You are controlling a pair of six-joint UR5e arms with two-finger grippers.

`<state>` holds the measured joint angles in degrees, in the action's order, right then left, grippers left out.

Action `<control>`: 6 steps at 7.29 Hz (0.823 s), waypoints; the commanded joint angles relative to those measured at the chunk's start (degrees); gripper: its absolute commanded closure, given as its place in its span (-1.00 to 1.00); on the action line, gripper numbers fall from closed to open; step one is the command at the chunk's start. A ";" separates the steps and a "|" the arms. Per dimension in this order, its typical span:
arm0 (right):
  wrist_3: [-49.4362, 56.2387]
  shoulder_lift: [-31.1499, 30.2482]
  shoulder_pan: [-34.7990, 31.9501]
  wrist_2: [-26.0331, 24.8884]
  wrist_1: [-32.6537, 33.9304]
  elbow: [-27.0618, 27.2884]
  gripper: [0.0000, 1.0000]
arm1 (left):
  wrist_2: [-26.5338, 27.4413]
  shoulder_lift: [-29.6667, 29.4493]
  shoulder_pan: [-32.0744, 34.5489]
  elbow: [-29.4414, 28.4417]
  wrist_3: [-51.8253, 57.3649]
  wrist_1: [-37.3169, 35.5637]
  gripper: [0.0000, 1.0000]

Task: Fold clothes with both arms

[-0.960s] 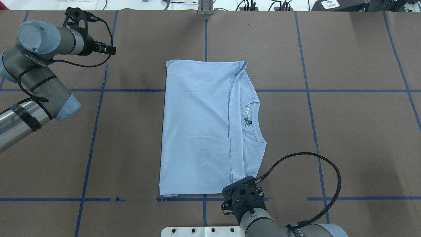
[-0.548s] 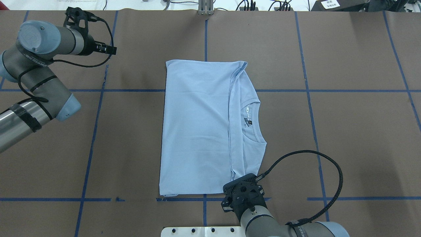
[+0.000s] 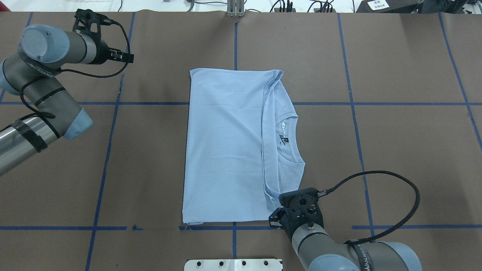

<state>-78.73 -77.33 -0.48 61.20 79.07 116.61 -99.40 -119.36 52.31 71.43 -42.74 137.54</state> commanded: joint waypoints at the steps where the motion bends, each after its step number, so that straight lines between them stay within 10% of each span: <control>1: -9.02 -6.50 0.12 0.76 -0.05 3.97 1.00 | 0.00 0.00 -0.11 0.02 -0.24 0.01 -1.00; 6: -21.19 -6.70 4.95 -3.71 0.03 3.71 1.00 | 0.00 0.00 -0.46 0.11 -0.24 0.01 -1.00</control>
<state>-97.68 -84.06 3.39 59.29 79.10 120.35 -99.40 -119.35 51.92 71.56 -42.98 137.53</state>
